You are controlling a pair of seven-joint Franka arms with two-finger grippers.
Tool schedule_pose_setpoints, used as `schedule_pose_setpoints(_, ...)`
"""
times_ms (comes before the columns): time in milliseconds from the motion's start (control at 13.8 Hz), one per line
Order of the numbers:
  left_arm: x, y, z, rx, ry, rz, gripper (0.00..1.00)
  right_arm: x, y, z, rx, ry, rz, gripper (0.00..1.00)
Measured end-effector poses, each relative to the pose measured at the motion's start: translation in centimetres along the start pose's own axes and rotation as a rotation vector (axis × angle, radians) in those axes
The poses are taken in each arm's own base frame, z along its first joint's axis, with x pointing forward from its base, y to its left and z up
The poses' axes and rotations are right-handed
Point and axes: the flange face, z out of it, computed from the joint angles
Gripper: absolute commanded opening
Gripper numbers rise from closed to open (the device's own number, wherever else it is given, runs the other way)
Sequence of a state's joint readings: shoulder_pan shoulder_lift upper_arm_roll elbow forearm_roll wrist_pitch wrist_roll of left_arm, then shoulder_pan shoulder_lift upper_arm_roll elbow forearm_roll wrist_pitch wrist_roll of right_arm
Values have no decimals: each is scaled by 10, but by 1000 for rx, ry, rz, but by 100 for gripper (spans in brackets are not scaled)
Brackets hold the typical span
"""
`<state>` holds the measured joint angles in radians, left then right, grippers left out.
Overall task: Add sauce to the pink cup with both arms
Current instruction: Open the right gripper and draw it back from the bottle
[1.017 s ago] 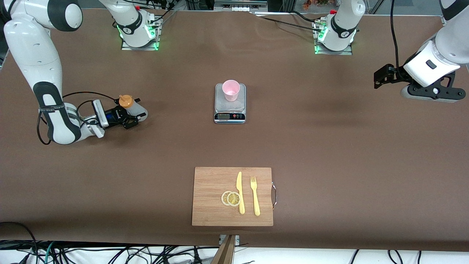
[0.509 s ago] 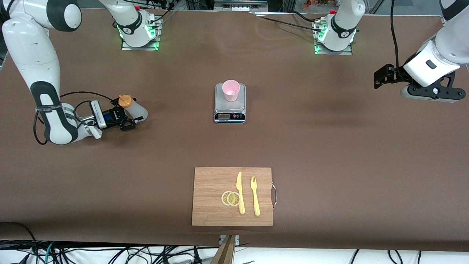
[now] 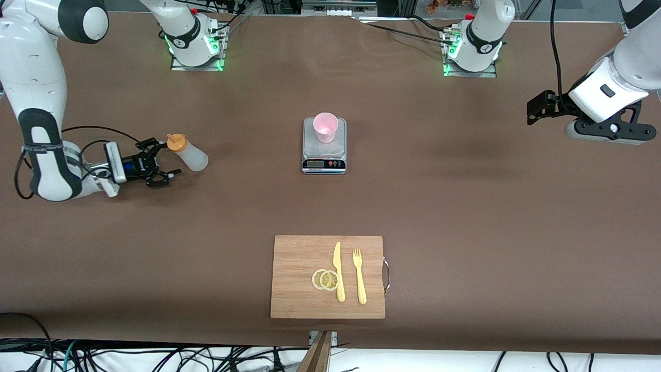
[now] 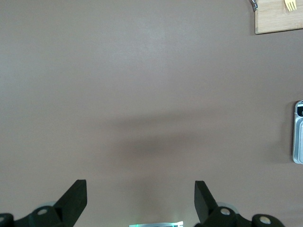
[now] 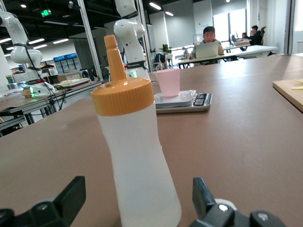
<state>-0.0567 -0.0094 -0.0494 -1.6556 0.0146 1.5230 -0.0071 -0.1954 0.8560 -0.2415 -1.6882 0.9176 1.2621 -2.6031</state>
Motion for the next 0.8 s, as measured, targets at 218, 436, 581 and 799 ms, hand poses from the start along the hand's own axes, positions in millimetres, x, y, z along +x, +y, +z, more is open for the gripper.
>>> schedule_pose_setpoints(218, 0, 0, 0, 0, 0, 0, 100, 20, -1, -35, -42, -59, 52, 100)
schedule_pose_setpoints(436, 0, 0, 0, 0, 0, 0, 100, 60, 14, -63, -74, -124, 120, 100)
schedule_pose_setpoints(581, 0, 0, 0, 0, 0, 0, 100, 89, 29, -79, -93, -174, 183, 100)
schedule_pose_setpoints(799, -1, 1, 1, 0, -11, 1, 100, 127, 51, -91, -127, -259, 279, 100)
